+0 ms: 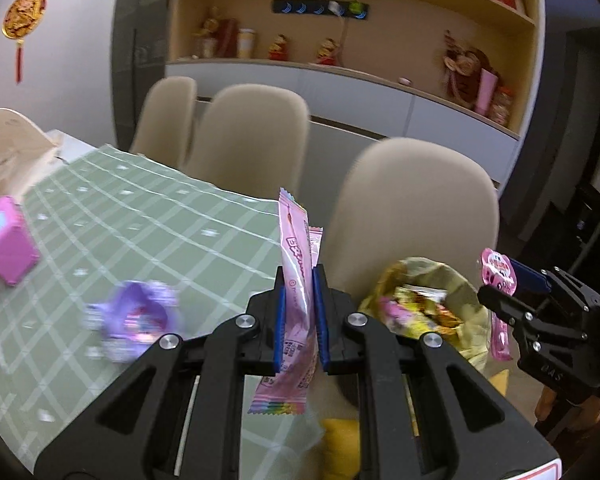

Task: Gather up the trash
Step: 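Carry the pink stick wrapper and panda wrapper over the yellow trash bag, then open the left tool over the bag while the right tool releases the panda wrapper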

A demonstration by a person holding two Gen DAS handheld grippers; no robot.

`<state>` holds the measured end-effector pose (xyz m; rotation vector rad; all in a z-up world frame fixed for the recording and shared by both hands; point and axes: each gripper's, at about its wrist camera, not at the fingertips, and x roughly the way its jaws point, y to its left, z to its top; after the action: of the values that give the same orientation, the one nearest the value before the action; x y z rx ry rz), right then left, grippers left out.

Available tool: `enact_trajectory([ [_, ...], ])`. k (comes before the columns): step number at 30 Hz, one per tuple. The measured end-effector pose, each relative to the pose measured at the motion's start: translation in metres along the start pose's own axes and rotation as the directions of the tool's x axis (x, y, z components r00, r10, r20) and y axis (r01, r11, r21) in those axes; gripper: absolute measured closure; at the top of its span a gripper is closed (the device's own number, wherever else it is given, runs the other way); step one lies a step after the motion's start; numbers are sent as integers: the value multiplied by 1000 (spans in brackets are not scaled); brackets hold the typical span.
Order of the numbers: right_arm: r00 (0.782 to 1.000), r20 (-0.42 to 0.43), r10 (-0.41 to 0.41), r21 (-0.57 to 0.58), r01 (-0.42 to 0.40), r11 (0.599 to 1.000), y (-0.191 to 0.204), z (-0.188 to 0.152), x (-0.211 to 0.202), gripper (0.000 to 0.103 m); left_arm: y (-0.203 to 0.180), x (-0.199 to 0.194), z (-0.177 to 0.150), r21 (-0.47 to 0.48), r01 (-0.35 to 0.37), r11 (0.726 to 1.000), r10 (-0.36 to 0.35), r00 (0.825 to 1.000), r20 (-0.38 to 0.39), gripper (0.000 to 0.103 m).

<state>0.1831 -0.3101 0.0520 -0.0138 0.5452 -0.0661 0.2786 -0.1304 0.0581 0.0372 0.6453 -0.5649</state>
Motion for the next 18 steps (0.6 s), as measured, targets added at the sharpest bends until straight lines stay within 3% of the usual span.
enact_trajectory([
  [12,992,-63,-108,113,115,987,-80,-35,17,55,-88,73,-19,46,122,992,-116,986,-116,91],
  [18,989,-87,-120,144,132,981,-99,-48,25,55,-108,102,-27,45,154,987,-144,973,-180,91],
])
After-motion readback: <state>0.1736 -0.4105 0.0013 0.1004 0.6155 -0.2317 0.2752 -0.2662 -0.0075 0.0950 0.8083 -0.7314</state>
